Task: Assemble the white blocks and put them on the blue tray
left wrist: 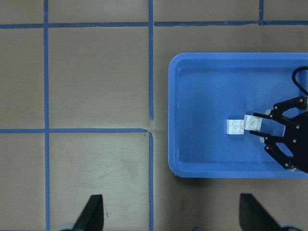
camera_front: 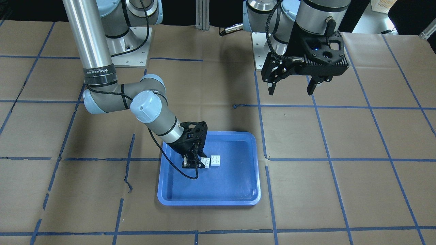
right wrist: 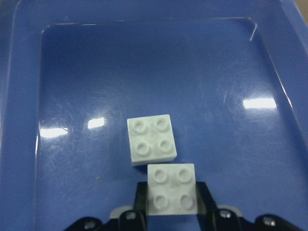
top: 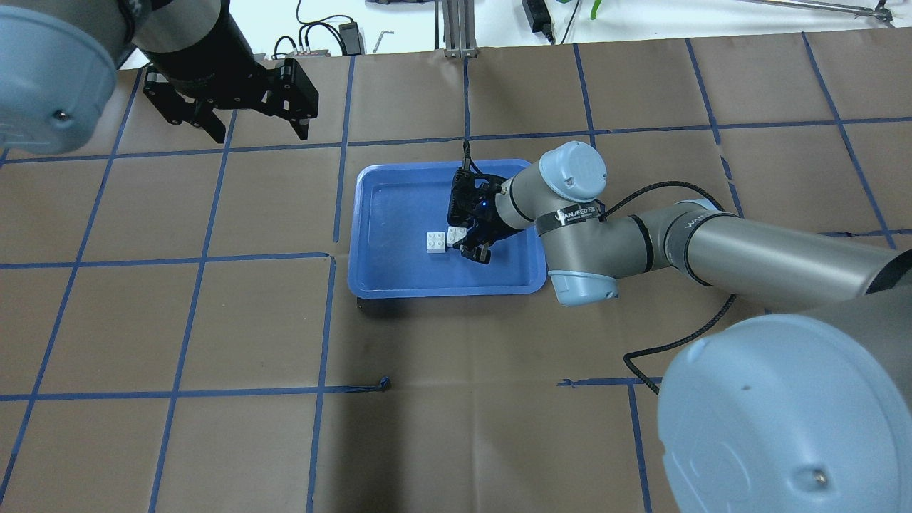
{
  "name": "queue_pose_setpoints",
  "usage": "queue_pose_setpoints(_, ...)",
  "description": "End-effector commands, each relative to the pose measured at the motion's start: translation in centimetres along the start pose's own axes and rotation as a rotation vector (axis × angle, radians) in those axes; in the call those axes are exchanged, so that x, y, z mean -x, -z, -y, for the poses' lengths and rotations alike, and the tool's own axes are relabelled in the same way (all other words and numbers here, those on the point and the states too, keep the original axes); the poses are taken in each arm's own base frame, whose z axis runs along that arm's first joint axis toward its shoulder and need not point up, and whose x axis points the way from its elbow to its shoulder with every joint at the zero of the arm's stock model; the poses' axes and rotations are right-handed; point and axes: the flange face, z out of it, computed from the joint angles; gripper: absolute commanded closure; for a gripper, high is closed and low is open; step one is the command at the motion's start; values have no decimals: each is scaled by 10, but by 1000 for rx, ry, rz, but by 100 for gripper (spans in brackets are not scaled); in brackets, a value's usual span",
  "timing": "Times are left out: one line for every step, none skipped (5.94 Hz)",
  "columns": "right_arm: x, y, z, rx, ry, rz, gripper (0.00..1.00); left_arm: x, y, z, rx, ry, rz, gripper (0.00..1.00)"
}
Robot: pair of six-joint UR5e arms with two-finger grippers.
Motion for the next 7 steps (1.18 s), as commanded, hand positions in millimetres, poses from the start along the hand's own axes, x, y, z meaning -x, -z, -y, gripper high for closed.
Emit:
queue_pose_setpoints(4, -2, 4, -3, 0, 7, 72, 0, 2, -1, -5, -1, 2, 1)
queue_pose_setpoints(4, -1, 5, -4, -7, 4, 72, 1, 2, -1, -5, 2, 3, 1)
queue_pose_setpoints(4, -1, 5, -4, -5, 4, 72, 4, 2, 0, -4, 6, 2, 1)
queue_pose_setpoints(4, -1, 4, -4, -6, 6, 72, 5, 4, -1, -9, 8, 3, 1)
queue_pose_setpoints(4, -1, 4, -4, -7, 6, 72, 5, 4, -1, -8, 8, 3, 1)
queue_pose_setpoints(4, -1, 4, -4, -7, 6, 72, 5, 4, -1, -8, 10, 4, 1)
queue_pose_setpoints(4, -1, 5, -5, -7, 6, 72, 5, 4, -1, -8, 10, 4, 1)
